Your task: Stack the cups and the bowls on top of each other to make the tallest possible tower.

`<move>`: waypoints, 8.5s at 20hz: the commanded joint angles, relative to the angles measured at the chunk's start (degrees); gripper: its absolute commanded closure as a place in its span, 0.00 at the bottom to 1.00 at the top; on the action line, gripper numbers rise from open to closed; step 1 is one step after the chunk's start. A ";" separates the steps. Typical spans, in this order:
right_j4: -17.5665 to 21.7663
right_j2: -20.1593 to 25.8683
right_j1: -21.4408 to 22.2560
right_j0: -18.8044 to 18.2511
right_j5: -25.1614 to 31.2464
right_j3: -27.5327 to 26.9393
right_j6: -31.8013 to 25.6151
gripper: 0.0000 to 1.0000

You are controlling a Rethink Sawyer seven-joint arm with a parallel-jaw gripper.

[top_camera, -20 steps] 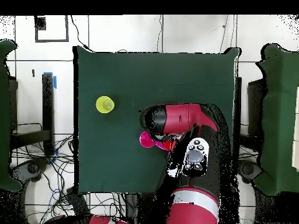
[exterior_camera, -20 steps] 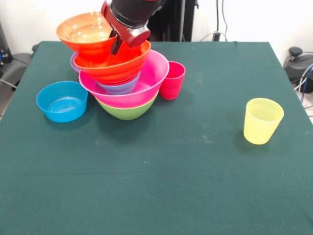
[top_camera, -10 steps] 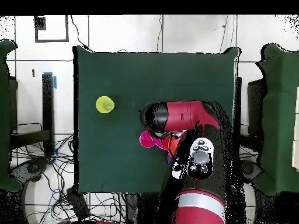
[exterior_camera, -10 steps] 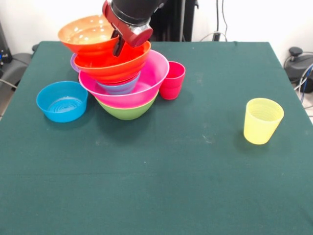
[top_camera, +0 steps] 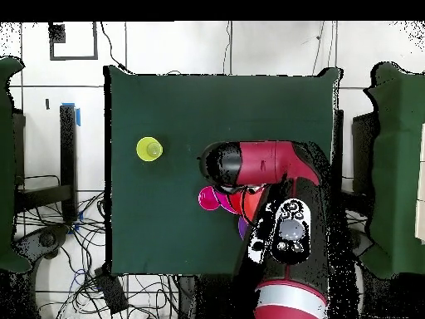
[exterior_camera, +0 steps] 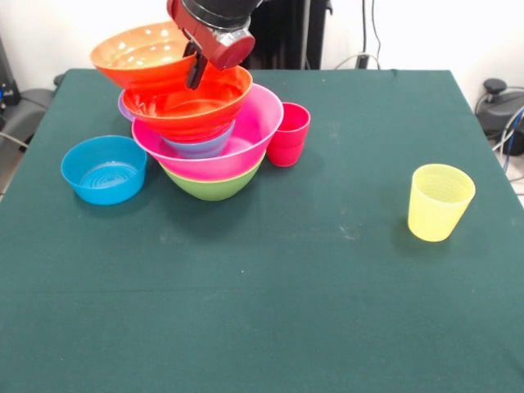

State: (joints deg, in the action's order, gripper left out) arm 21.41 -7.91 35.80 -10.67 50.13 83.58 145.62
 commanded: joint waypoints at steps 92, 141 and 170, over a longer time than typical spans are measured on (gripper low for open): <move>-5.38 10.96 -5.58 2.01 2.07 -5.41 -0.52 1.00; -4.64 13.07 -0.66 -3.01 2.47 -4.22 -10.48 0.00; -1.69 12.69 -0.43 -7.48 5.00 -10.98 -7.54 0.00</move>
State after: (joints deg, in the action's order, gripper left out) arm 17.00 2.23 38.21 -17.61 52.05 73.54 145.62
